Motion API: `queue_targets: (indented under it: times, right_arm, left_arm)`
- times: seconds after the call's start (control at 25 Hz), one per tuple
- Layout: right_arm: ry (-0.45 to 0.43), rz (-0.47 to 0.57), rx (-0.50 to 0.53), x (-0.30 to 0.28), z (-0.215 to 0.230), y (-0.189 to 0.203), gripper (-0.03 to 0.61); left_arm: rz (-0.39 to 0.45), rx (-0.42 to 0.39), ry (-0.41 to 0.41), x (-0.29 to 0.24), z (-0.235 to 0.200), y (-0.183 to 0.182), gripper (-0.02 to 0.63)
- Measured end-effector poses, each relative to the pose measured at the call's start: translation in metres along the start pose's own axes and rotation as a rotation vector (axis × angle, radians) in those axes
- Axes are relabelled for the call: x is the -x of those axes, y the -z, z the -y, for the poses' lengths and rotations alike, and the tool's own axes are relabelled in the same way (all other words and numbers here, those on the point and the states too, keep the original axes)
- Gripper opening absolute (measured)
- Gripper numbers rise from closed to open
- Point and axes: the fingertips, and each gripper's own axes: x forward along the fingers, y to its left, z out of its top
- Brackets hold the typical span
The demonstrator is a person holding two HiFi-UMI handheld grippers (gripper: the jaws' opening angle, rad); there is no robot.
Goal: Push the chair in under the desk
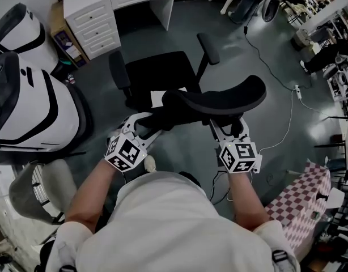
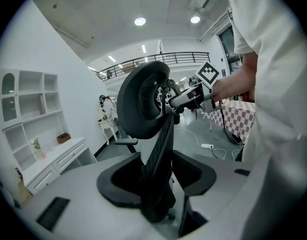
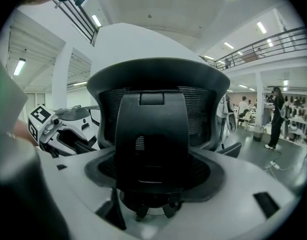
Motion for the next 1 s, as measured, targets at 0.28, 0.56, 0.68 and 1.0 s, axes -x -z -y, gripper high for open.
queue_targets:
  times: [0.28, 0.56, 0.68, 1.0]
  right_arm:
    - [0.022, 0.008, -0.013, -0.03, 0.0, -0.011, 0.336]
    - [0.008, 0.008, -0.009, -0.059, 0.011, -0.026, 0.336]
    - [0.001, 0.01, -0.009, -0.073, 0.017, -0.03, 0.336]
    - [-0.025, 0.015, 0.004, -0.106, 0.028, -0.043, 0.336]
  left_arm:
    - [-0.011, 0.001, 0.02, -0.008, -0.034, 0.005, 0.196]
    - [-0.017, 0.009, 0.012, -0.023, -0.063, 0.0, 0.198]
    - [-0.02, 0.022, 0.012, -0.03, -0.075, 0.0, 0.199]
    - [-0.026, 0.044, 0.002, -0.046, -0.103, -0.001, 0.199]
